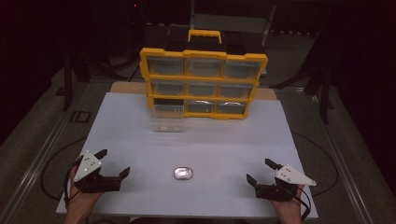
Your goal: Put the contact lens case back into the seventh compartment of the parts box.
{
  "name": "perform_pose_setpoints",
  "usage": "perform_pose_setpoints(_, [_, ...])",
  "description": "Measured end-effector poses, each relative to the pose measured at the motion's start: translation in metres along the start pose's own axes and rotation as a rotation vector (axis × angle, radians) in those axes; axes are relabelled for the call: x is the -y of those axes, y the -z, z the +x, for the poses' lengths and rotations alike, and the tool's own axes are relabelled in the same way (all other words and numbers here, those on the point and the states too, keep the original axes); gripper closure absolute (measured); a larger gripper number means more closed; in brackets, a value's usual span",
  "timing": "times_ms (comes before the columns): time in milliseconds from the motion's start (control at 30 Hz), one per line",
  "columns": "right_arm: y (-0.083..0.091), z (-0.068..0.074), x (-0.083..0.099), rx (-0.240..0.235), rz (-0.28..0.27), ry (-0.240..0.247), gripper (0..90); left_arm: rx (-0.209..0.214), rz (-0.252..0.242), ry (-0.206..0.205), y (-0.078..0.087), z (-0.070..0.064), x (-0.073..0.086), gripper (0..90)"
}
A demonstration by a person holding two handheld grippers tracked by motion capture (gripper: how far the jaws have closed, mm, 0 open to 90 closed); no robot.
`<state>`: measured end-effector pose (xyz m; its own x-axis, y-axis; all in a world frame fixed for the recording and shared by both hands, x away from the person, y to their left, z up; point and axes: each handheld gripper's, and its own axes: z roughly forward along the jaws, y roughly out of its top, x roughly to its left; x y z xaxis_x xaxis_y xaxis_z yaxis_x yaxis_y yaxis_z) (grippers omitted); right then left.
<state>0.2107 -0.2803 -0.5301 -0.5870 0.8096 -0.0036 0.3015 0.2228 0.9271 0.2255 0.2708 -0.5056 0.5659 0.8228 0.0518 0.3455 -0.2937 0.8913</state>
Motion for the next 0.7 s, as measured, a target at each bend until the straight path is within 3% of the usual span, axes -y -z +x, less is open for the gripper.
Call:
perform_pose_setpoints(433, [-0.0008,-0.0008,0.0006,-0.004,0.004,-0.007,8.5,-0.024,-0.023,0.014,0.0045,0.007,0.0024,0.2])
perform_pose_setpoints(533, [-0.0026,-0.0011,0.0006,-0.016,0.03,-0.012,8.5,-0.026,-0.02,0.001,0.0036,0.0052,0.0024,0.2])
perform_pose_setpoints(700, [-0.0044,0.0019,0.0004,-0.021,0.041,0.026,8.5,-0.032,-0.003,-0.023,0.0008,0.0023,0.0015,0.2])
